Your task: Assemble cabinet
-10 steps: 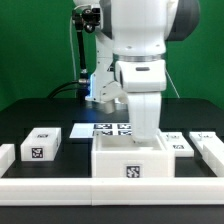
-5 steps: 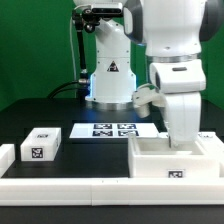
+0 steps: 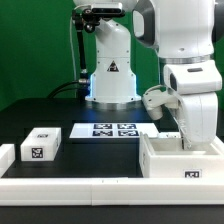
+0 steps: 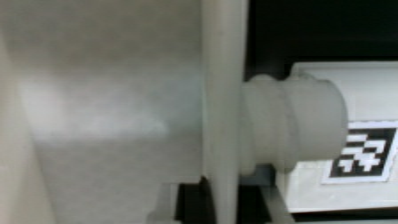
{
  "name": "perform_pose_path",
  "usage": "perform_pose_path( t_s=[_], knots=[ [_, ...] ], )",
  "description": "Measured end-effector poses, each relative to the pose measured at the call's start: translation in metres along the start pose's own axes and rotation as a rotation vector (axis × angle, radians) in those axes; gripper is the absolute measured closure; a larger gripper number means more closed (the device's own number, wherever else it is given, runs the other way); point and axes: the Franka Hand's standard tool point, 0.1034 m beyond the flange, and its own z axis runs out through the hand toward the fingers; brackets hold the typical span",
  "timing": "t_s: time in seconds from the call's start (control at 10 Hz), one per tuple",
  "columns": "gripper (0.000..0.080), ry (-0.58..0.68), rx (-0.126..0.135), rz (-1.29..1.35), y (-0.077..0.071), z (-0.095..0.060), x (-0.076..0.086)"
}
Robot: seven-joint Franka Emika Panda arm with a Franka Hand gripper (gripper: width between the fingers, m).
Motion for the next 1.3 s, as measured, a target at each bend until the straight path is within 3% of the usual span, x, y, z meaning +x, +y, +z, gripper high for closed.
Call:
perform_pose_path(
  t_s=[0.3,0.4,0.5,0.6,0.7,0.8,1.3],
  knots=[
    [0.0696,0.000,0.000,0.003,0.0001,0.0002,-0.0015],
    [0.0511,0.000,0.001,0.004,0.0001,0.0002,-0.0020],
    [0.0375,0.000,0.001,0.005,0.0002,0.0002,-0.0023],
    [0.0375,0.000,0.001,0.006,0.0002,0.0003,-0.0027],
    [0.0203,0.000,0.001,0.006,0.0002,0.0003,-0.0032],
    [0.0166,-0.001,0.001,0.007,0.0003,0.0003,-0.0036],
    [0.0150,-0.001,0.001,0.009,0.0004,0.0005,-0.0051]
  ],
)
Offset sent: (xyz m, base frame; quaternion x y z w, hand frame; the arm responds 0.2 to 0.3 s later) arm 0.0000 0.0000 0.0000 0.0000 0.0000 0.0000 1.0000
